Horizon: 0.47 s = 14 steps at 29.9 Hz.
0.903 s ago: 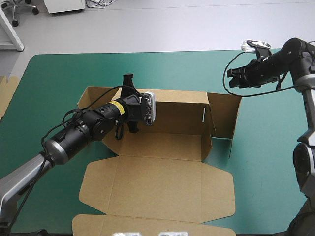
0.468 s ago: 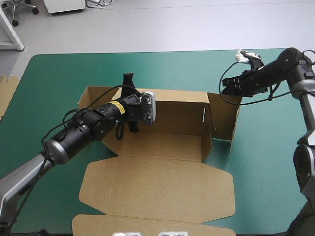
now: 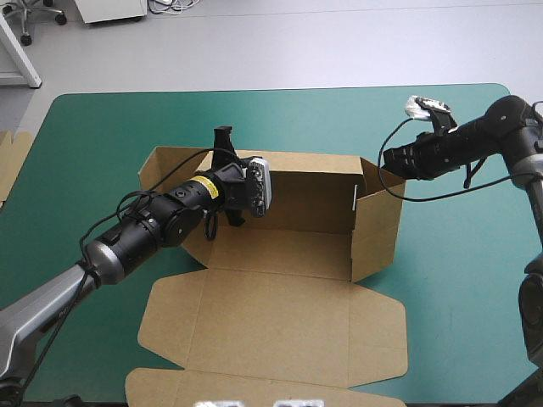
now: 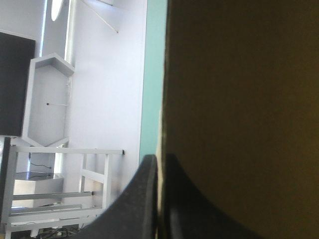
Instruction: Fold the box
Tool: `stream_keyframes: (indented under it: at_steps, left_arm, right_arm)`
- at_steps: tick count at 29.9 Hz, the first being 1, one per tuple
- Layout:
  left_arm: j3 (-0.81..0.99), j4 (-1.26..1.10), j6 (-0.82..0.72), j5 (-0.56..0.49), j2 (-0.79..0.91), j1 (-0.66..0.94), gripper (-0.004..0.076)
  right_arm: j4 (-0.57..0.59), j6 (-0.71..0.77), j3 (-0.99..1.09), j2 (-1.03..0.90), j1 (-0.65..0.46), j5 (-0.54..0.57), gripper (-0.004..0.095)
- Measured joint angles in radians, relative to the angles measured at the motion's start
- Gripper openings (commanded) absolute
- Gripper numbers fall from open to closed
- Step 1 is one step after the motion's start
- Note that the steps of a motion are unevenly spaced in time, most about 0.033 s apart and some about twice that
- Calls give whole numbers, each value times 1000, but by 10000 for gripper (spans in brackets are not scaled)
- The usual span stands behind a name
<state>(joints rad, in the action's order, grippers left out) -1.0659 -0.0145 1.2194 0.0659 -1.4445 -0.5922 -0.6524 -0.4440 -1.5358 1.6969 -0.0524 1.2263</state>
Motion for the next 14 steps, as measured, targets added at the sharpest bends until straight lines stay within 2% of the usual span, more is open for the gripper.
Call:
stream_keyframes:
  at_steps: [5,14]
  left_arm:
    - [72,0,1,-116,0,0,-10]
    - [90,1,6,-145,0,0,-10]
  right_arm:
    - [-34,-47,81,-55,0,-36,282]
    - [-125,-170,271,-172,0,-138,284]
